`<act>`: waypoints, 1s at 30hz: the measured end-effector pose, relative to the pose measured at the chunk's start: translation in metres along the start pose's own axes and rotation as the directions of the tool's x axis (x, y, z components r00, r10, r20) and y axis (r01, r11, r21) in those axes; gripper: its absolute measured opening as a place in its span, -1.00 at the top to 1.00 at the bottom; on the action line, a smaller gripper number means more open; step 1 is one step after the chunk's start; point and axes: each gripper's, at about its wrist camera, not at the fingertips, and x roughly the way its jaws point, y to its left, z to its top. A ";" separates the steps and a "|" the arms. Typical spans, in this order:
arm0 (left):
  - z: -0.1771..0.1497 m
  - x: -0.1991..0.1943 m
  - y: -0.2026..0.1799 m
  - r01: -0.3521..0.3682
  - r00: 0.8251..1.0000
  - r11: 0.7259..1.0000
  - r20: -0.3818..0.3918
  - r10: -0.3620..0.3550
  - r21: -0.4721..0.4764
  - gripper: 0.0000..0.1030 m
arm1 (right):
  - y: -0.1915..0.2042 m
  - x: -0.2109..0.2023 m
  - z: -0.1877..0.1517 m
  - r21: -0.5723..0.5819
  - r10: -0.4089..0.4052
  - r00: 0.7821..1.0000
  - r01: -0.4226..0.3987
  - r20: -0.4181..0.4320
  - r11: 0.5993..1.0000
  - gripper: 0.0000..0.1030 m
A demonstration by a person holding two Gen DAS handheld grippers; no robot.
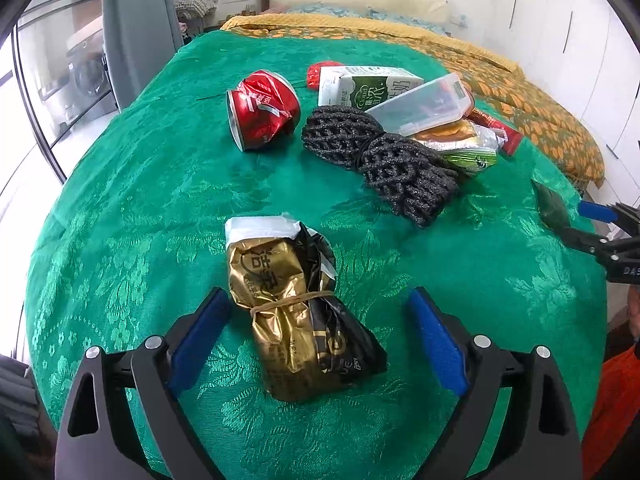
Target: Collect trash
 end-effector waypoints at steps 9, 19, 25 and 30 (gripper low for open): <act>-0.007 -0.012 0.031 0.196 0.980 0.977 0.040 -0.193 -0.089 -0.81 | 0.018 0.025 0.021 0.223 0.015 0.999 -0.008 -0.031 0.975 -0.60; -0.010 -0.025 0.027 0.137 0.990 0.988 0.026 -0.136 -0.069 -0.83 | 0.033 0.017 0.012 0.012 0.062 0.995 -0.063 0.076 0.998 0.12; -0.001 -0.005 0.019 0.014 1.000 0.998 -0.014 -0.015 -0.065 -0.76 | 0.024 -0.004 -0.010 -0.050 0.097 0.995 -0.096 0.024 0.994 0.05; 0.000 -0.004 0.015 -0.017 0.999 1.000 -0.029 0.017 -0.017 -0.62 | 0.021 -0.007 0.000 -0.041 0.098 0.995 -0.097 0.013 0.994 -0.42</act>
